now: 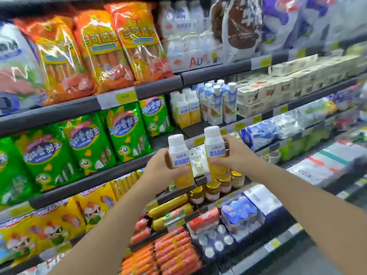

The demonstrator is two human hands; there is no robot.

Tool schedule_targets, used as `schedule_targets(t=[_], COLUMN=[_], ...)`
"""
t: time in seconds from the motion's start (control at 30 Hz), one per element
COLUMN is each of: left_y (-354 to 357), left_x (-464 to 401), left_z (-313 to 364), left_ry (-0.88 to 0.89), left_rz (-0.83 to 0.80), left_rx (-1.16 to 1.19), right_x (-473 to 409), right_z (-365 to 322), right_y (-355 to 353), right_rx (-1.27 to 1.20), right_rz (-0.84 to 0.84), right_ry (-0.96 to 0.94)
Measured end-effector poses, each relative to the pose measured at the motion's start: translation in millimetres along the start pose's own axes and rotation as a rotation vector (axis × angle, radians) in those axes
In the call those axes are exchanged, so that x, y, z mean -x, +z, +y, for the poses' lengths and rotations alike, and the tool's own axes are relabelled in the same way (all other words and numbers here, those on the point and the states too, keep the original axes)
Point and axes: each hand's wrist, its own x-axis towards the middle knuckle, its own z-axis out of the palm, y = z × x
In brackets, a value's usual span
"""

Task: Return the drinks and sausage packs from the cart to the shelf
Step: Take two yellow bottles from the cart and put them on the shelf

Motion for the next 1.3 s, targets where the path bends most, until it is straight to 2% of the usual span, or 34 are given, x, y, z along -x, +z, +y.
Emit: schedule_targets(t=[0.3, 0.6, 0.8, 1.07, 1.2, 1.3], left_y=[-2, -1, 20, 42, 50, 54], left_x=[-109, -176, -201, -210, -205, -199], left_z=[12, 9, 14, 20, 24, 27], left_ry=[0.087, 0.052, 0.053, 0.007, -0.029, -0.065], left_rz=[0.135, 0.173, 0.202, 0.35, 0.412, 0.462], left_rx=[-0.004, -0.007, -0.047, -0.11, -0.106, -0.092], right_x=[-97, -171, -201, -211, -207, -206], right_z=[-11, -20, 1, 23, 36, 45], right_y=[-9, 2, 5, 3, 2, 5], right_rx=[0.0, 0.018, -0.009, 0.027, 0.029, 0.067], right_rz=[0.053, 0.074, 0.024, -0.032, -0.15, -0.167], right_ry=[-0.05, -0.098, -0.116, -0.156, -0.116, -0.125])
